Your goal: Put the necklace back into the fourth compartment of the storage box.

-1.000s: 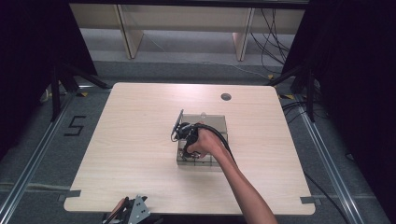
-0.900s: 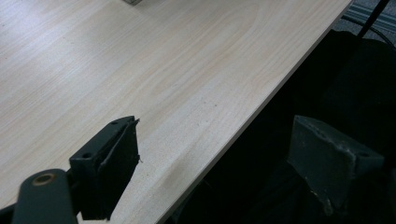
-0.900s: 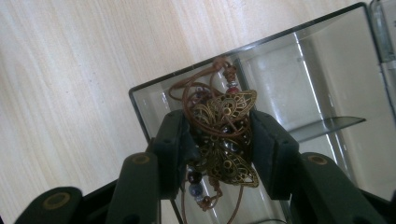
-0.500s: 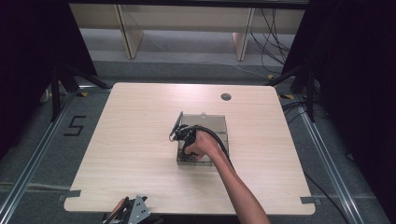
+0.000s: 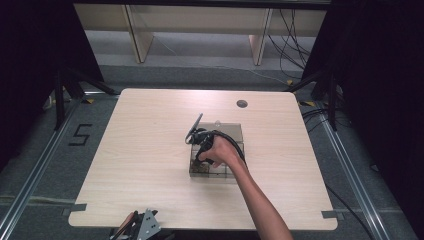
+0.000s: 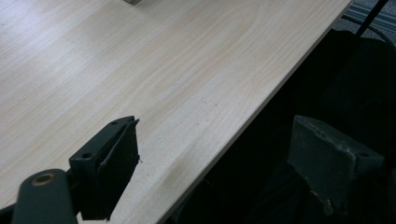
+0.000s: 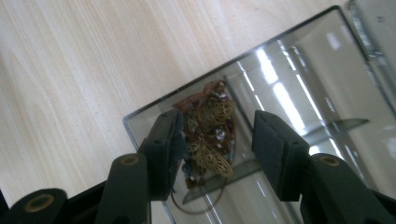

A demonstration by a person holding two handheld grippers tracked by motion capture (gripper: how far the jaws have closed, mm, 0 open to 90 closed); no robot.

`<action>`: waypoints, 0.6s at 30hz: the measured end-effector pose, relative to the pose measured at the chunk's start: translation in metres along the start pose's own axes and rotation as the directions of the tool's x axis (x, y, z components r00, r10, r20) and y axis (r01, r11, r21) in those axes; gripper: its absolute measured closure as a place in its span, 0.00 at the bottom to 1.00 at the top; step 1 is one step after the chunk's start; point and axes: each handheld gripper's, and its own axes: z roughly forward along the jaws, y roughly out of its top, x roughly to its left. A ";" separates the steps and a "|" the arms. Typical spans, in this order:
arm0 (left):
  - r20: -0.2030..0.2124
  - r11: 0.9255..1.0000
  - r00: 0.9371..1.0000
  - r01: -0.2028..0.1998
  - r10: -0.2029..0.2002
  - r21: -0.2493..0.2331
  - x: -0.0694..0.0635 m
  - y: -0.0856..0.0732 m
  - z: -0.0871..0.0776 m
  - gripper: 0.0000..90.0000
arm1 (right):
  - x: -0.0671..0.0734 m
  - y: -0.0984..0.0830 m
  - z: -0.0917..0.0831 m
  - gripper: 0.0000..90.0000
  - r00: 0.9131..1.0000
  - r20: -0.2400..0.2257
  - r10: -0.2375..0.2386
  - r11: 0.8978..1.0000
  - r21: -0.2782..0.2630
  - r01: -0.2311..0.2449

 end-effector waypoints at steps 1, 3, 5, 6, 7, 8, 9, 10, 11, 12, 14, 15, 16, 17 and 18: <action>-0.001 1.000 1.000 0.002 -0.002 0.002 0.000 0.000 0.000 0.17 | 0.000 -0.002 -0.003 0.57 1.000 -0.001 0.014 1.000 -0.017 -0.014; -0.001 1.000 1.000 -0.011 0.011 0.014 0.002 0.000 -0.001 0.17 | -0.004 -0.005 -0.009 0.56 1.000 0.007 -0.001 0.999 -0.040 0.002; -0.012 1.000 1.000 -0.019 0.019 0.011 0.002 0.000 0.000 0.17 | -0.005 -0.010 -0.014 0.55 1.000 0.007 0.001 0.999 -0.043 -0.001; -0.006 1.000 1.000 -0.016 0.016 0.009 0.002 0.000 0.000 0.17 | -0.005 -0.011 -0.015 0.55 1.000 0.006 -0.001 0.999 -0.045 0.001; -0.003 1.000 1.000 -0.014 0.014 0.011 0.002 0.000 0.000 0.17 | -0.006 -0.013 -0.018 0.54 1.000 0.010 -0.005 0.999 -0.048 0.005; -0.006 1.000 1.000 -0.011 0.011 0.009 0.002 0.000 0.000 0.17 | -0.006 -0.015 -0.020 0.53 1.000 0.011 0.003 0.999 -0.053 -0.003; -0.007 1.000 1.000 -0.016 0.016 0.011 0.002 0.000 0.000 0.17 | -0.008 -0.018 -0.022 0.53 1.000 0.008 -0.017 0.997 -0.073 0.017; -0.005 1.000 1.000 -0.015 0.015 0.010 0.001 0.000 0.000 0.17 | -0.008 -0.020 -0.024 0.53 1.000 0.008 -0.010 0.997 -0.075 0.011; 0.007 1.000 1.000 0.003 -0.003 0.012 0.000 0.000 0.001 0.17 | -0.008 -0.024 -0.026 0.52 1.000 0.012 -0.004 0.998 -0.069 0.005; 0.009 1.000 1.000 -0.001 0.001 0.013 0.001 0.000 0.001 0.17 | -0.007 -0.026 -0.027 0.52 1.000 0.003 0.020 0.998 -0.068 -0.020; 0.006 1.000 1.000 -0.020 0.019 0.009 0.002 0.000 0.001 0.17 | -0.008 -0.030 -0.030 0.51 1.000 0.001 -0.002 0.997 -0.078 0.002; 0.000 1.000 1.000 -0.017 0.017 0.007 0.002 0.000 0.001 0.17 | -0.009 -0.032 -0.031 0.51 1.000 -0.002 -0.005 0.996 -0.090 0.004; 0.001 1.000 1.000 -0.020 0.020 0.017 0.002 0.000 0.000 0.17 | -0.008 -0.034 -0.032 0.51 1.000 -0.011 -0.002 0.996 -0.094 0.001; 0.002 1.000 1.000 -0.020 0.020 0.017 0.002 0.000 0.001 0.17 | -0.009 -0.037 -0.034 0.50 1.000 -0.004 -0.002 0.995 -0.095 0.002; 0.002 1.000 1.000 -0.021 0.020 0.018 0.002 0.000 0.001 0.17 | -0.009 -0.038 -0.034 0.50 1.000 -0.007 0.000 0.995 -0.097 0.000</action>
